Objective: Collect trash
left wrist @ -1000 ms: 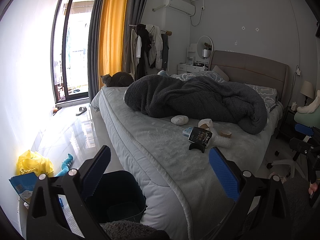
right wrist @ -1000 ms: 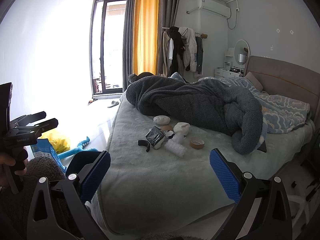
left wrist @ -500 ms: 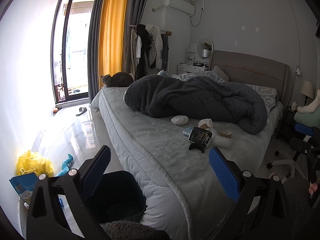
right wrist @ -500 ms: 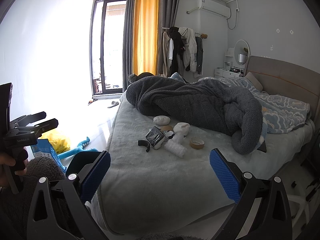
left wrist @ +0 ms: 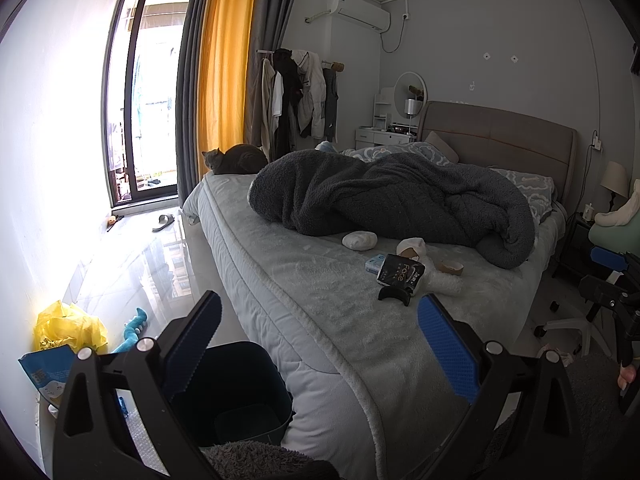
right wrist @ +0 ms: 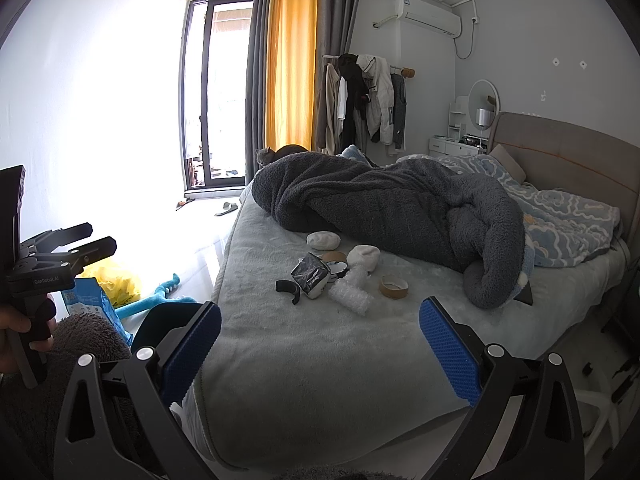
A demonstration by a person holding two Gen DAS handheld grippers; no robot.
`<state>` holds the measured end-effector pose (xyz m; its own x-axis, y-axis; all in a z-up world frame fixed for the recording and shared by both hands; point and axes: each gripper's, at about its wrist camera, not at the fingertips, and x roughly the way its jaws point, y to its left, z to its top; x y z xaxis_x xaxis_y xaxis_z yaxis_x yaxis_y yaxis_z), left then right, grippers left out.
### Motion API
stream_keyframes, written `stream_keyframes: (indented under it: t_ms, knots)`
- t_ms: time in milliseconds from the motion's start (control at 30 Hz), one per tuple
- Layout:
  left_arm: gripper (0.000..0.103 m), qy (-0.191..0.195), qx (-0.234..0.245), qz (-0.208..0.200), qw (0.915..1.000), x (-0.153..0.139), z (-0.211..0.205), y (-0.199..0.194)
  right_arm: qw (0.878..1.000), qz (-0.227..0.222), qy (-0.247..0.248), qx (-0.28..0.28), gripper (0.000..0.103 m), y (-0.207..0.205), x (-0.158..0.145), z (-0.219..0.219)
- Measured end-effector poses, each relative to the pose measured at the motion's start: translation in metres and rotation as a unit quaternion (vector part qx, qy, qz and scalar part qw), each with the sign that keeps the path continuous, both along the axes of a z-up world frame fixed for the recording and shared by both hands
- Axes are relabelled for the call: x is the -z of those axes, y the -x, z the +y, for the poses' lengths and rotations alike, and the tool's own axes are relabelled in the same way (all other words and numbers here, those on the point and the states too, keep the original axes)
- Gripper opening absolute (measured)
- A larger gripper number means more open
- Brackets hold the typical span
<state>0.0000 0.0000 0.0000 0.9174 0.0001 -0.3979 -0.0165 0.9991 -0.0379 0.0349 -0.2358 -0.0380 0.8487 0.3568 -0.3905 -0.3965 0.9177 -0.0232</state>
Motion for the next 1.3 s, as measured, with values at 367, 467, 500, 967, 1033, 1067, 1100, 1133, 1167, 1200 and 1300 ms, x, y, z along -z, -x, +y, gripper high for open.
stream_keyframes:
  t_ms: [367,467,500,967,1033,1067,1100,1133,1167,1200,1300]
  knots:
    - [0.100,0.000,-0.001,0.000,1.0000,0.000,0.000,0.000,1.000,0.000,0.001,0.000,0.100,0.000,0.000,0.000]
    - [0.100,0.000,0.000,0.000,1.0000,0.000,0.000,0.000,1.000,0.000,0.001,0.000,0.100,0.000,0.001,0.000]
    - [0.100,0.000,0.000,0.000,1.0000,0.000,0.000,0.000,1.000,0.001,0.001,0.000,0.100,0.000,0.001,0.000]
    - [0.100,-0.004,-0.025,0.012,0.9996,-0.001,0.008,-0.006,1.000,0.024,-0.014,0.006,0.100,-0.010,0.002,-0.007]
    - [0.100,-0.002,-0.022,0.009,0.9997,-0.003,0.011,-0.004,0.999,0.031,-0.012,0.013,0.100,-0.013,0.003,-0.007]
    - [0.100,-0.002,-0.021,0.007,0.9998,-0.004,0.012,-0.004,0.999,0.037,-0.005,0.017,0.100,-0.015,0.004,-0.006]
    - [0.100,-0.001,-0.018,0.005,0.9998,-0.004,0.013,-0.005,0.999,0.041,0.004,0.021,0.100,-0.017,0.005,-0.005]
    - [0.100,0.000,-0.015,0.005,0.9999,-0.004,0.013,-0.007,0.998,0.047,0.018,0.026,0.100,-0.020,0.007,-0.002]
    - [0.100,0.001,-0.011,0.006,0.9999,-0.003,0.013,-0.008,0.998,0.048,0.023,0.028,0.100,-0.021,0.007,0.000]
    - [0.100,0.002,-0.006,0.009,0.9999,-0.001,0.013,-0.011,0.998,0.049,0.028,0.031,0.100,-0.023,0.007,0.002]
    - [0.100,0.010,0.015,0.019,0.9996,0.006,0.013,-0.020,0.998,0.054,0.012,0.038,0.100,-0.029,0.007,0.002]
